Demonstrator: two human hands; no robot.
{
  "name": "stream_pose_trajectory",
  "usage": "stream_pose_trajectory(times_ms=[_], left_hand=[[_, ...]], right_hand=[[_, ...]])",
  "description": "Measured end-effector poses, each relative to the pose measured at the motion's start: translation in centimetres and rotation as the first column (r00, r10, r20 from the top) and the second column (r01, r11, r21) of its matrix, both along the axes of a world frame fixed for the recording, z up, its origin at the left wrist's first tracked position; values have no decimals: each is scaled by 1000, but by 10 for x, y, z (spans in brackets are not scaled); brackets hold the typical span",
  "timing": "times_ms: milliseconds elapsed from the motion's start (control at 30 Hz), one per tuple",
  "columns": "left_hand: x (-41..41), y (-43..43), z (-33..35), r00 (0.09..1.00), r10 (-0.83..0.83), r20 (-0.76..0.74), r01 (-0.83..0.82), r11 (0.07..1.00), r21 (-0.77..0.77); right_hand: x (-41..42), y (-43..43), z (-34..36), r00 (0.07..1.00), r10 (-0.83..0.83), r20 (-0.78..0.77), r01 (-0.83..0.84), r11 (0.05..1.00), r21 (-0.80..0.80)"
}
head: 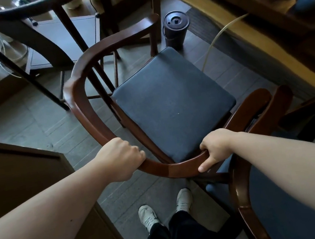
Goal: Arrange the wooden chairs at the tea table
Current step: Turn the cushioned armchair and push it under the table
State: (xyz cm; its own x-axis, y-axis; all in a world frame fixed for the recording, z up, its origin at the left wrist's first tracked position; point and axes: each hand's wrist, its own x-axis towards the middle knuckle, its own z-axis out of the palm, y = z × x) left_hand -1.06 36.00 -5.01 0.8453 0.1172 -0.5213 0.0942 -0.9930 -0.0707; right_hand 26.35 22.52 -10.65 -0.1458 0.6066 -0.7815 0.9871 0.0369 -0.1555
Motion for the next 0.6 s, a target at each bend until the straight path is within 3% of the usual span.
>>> stream_pose_trajectory(times_ms=[167, 333, 467, 600], left_hand=[[6, -3, 4, 1000, 4, 21, -4, 1000, -19], [-3, 8, 17, 973, -52, 226, 70, 995, -74], [-12, 35, 37, 926, -69, 370, 128, 982, -137], [-13, 75, 50, 851, -61, 521, 172, 970, -169]], right_hand=[[6, -4, 7, 1000, -5, 1, 5, 999, 33], [-1, -21, 18, 983, -142, -116, 165, 961, 220], [-27, -28, 36, 882, -343, -322, 443, 836, 324], [-59, -16, 58, 743, -494, -451, 661, 647, 380]])
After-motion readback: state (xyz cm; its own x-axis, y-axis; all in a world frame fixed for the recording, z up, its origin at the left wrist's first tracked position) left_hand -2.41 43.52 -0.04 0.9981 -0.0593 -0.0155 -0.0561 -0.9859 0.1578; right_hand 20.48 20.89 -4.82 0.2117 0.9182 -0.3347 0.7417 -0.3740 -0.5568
